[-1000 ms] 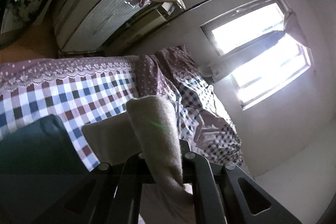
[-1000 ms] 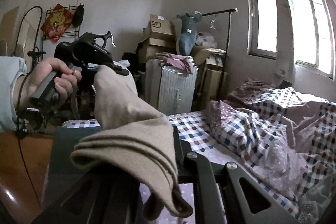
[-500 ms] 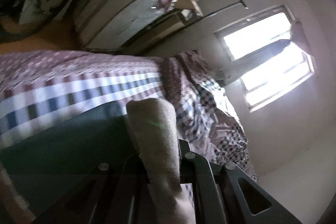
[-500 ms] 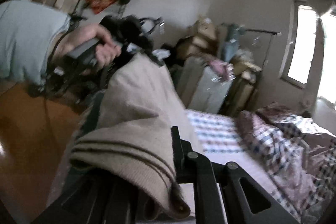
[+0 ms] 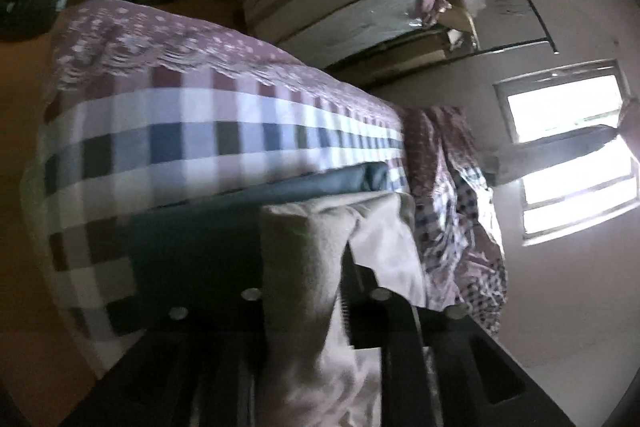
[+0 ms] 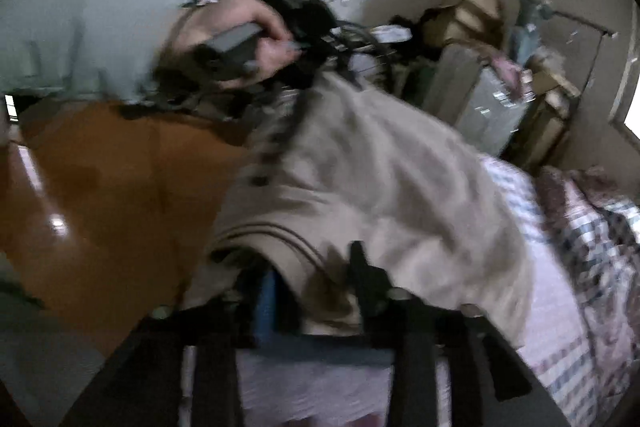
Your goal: Fold clothes
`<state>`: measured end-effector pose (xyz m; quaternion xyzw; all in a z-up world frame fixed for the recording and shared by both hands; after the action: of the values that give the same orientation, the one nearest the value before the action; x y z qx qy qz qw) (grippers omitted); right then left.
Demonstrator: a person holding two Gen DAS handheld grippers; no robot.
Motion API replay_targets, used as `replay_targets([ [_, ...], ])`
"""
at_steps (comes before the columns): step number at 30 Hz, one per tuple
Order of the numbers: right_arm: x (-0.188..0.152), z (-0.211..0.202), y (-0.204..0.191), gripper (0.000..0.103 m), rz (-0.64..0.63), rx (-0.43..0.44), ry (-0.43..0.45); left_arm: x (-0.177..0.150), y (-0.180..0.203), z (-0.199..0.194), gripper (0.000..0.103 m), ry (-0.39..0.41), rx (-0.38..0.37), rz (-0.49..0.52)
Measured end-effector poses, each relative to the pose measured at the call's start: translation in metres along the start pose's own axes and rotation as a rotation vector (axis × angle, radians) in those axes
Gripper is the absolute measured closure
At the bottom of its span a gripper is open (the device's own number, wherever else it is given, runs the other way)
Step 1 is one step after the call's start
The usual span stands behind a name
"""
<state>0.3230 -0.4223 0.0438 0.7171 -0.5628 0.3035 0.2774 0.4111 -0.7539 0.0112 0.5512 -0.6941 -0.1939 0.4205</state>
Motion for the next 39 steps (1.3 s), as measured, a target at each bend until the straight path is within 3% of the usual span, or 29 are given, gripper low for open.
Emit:
replay_targets([
  [2,-0.008,-0.004,-0.014,0.055,-0.006,0.047,-0.036,0.004,-0.007,-0.013,0.052,0.029,0.034,-0.001],
  [6,-0.027,-0.039,-0.032,0.054,0.017,0.036,-0.033,0.017,-0.017,-0.049,0.045,0.092,0.084,0.022],
  [10,-0.047,-0.088,-0.034,0.048,0.098,-0.018,0.012,0.016,-0.003,-0.083,0.025,0.132,0.079,0.103],
  [15,-0.071,-0.178,-0.029,0.045,0.273,-0.132,0.123,-0.012,0.066,-0.093,0.018,0.109,-0.105,0.216],
  [20,-0.094,-0.277,-0.008,0.026,0.454,-0.279,0.271,-0.055,0.16,-0.086,0.015,0.071,-0.284,0.286],
  [23,-0.109,-0.329,0.007,0.016,0.557,-0.319,0.353,-0.092,0.225,-0.083,0.013,0.042,-0.419,0.319],
  [26,-0.132,-0.381,0.017,0.012,0.672,-0.279,0.461,-0.143,0.289,-0.071,0.013,-0.022,-0.537,0.337],
  [30,-0.166,-0.45,0.029,0.007,0.807,-0.243,0.605,-0.21,0.359,-0.051,0.013,-0.107,-0.563,0.403],
  [32,-0.189,-0.48,0.034,0.001,0.844,-0.279,0.687,-0.255,0.395,-0.038,0.013,-0.155,-0.584,0.457],
  [36,-0.228,-0.519,0.05,0.0,0.925,-0.379,0.786,-0.337,0.454,-0.018,0.013,-0.241,-0.622,0.567],
  [39,-0.256,-0.544,0.065,0.0,0.995,-0.52,0.843,-0.4,0.49,-0.004,0.013,-0.286,-0.643,0.679],
])
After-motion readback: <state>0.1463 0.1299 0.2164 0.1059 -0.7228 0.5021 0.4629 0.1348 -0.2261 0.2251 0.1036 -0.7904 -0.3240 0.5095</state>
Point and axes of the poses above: each gripper's, at about its wrist camera, not at the fingertips, and z roughly the way its jaws point, y to its right, x to its top, the point moved 5 cm from there along z, roughly the way its jaws point, and after that the axes turned 13 degrees about z, right-handed, at the moved point
